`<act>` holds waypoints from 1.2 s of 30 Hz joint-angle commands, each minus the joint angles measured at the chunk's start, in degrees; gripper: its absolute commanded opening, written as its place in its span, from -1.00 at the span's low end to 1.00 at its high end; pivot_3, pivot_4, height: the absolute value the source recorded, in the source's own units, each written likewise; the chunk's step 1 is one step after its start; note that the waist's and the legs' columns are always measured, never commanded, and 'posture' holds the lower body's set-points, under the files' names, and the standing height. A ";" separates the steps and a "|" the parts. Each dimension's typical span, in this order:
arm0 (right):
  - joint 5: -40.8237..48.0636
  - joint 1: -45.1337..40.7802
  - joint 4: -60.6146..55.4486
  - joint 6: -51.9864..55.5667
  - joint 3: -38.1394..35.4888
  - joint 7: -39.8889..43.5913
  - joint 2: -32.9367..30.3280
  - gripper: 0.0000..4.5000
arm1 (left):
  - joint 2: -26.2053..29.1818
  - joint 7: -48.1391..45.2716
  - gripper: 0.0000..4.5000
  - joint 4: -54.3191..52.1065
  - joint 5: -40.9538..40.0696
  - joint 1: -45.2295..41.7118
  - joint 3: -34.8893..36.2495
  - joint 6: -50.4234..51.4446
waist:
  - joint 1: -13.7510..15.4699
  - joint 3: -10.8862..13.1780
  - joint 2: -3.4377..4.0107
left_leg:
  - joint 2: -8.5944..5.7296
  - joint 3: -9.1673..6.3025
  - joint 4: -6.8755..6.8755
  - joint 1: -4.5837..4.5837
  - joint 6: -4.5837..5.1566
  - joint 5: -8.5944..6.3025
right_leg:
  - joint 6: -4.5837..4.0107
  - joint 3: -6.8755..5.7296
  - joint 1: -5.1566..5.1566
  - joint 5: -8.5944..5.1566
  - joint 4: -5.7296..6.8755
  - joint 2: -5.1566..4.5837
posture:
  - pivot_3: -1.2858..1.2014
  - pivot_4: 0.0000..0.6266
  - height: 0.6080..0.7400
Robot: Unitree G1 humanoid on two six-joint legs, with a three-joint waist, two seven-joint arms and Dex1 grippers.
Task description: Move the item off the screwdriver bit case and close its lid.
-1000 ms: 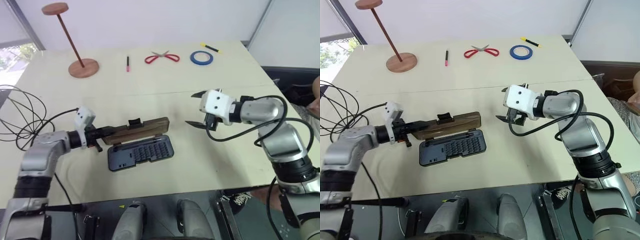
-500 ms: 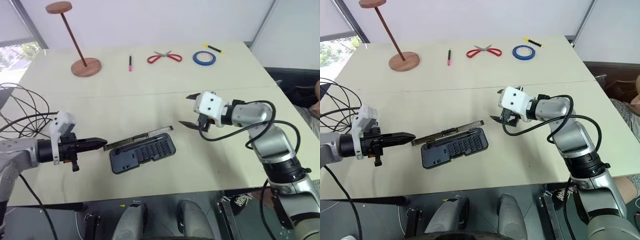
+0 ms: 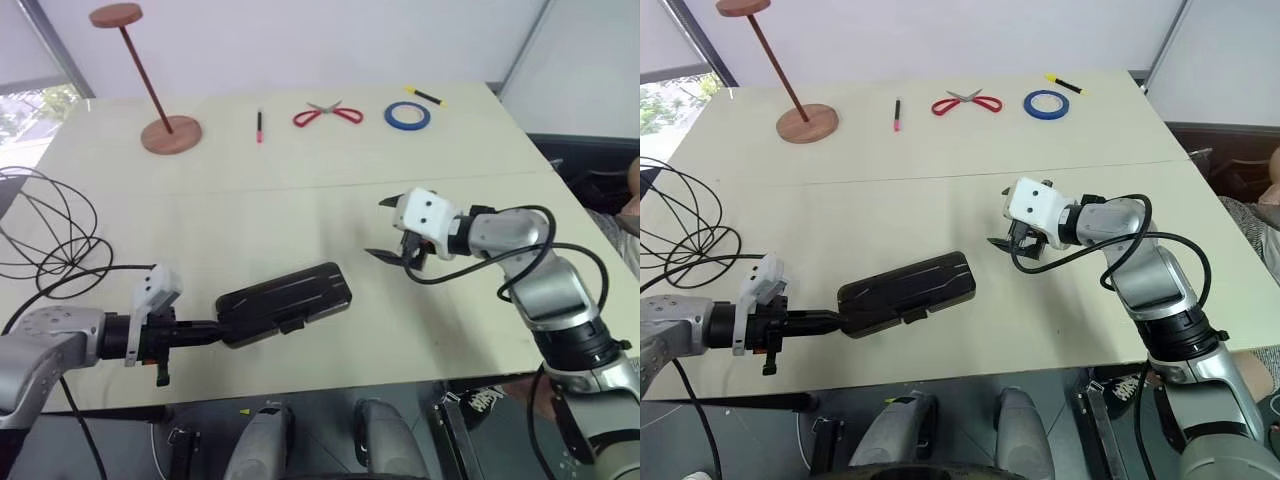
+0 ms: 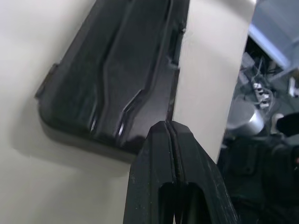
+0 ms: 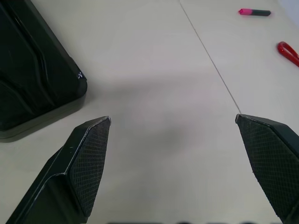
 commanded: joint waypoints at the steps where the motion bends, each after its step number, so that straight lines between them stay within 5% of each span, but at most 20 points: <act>1: 4.19 0.98 -5.57 3.29 -3.08 2.42 -2.23 0.98 | -0.37 0.64 -1.00 2.80 -0.84 -5.98 1.29 -0.56 | 0.12 0.01 -0.02 | 0.00 -0.01 0.03 -0.02 0.00 0.00 | 0.00 -0.01 0.01 0.00 -0.01 0.00 | 0.03 -0.52 1.00; 5: 10.22 2.59 -9.98 9.11 -5.09 4.45 -3.44 0.98 | -0.63 0.69 -1.00 8.04 -0.86 -14.58 0.93 -0.22 | -0.16 0.02 -0.03 | -0.04 0.00 0.04 -0.04 0.01 0.00 | 0.18 -0.01 0.03 0.10 -0.06 -0.02 | 0.03 -0.52 1.00; 8: 16.39 3.79 -12.54 16.00 -7.28 4.50 -2.80 0.61 | -1.34 0.47 -1.00 13.68 -0.92 -23.79 -0.03 0.50 | -0.33 0.03 -0.05 | -0.09 -0.01 0.05 -0.03 0.01 0.00 | 0.22 -0.03 0.02 0.12 -0.04 0.04 | 0.03 -0.52 1.00; 15: 34.77 6.61 -18.79 40.47 -12.12 -0.46 3.68 -0.96 | -7.19 -2.63 -1.00 25.19 7.52 -38.76 -11.32 -4.66 | -0.18 0.02 -0.05 | -0.11 0.00 0.07 -0.01 0.02 0.00 | 0.25 -0.03 0.04 0.14 0.03 0.06 | 0.03 -0.52 1.00; 22: 45.69 9.32 -26.17 65.11 -13.97 -12.11 15.83 -0.96 | -13.99 -8.42 -1.00 37.71 17.74 -46.76 -22.04 -13.47 | -0.29 0.02 -0.07 | -0.12 0.00 0.10 -0.04 0.03 0.00 | 0.27 -0.01 -0.03 0.16 0.10 0.06 | 0.03 -0.52 1.00; 36: 60.20 14.61 -12.96 66.12 -14.83 -47.97 34.19 -0.96 | -21.67 -14.45 -1.00 54.98 31.26 -49.74 -28.89 -29.71 | -0.34 0.01 -0.08 | -0.14 -0.02 0.14 -0.03 0.03 0.00 | 0.28 0.02 -0.15 0.16 0.44 0.03 | 0.03 -0.52 1.00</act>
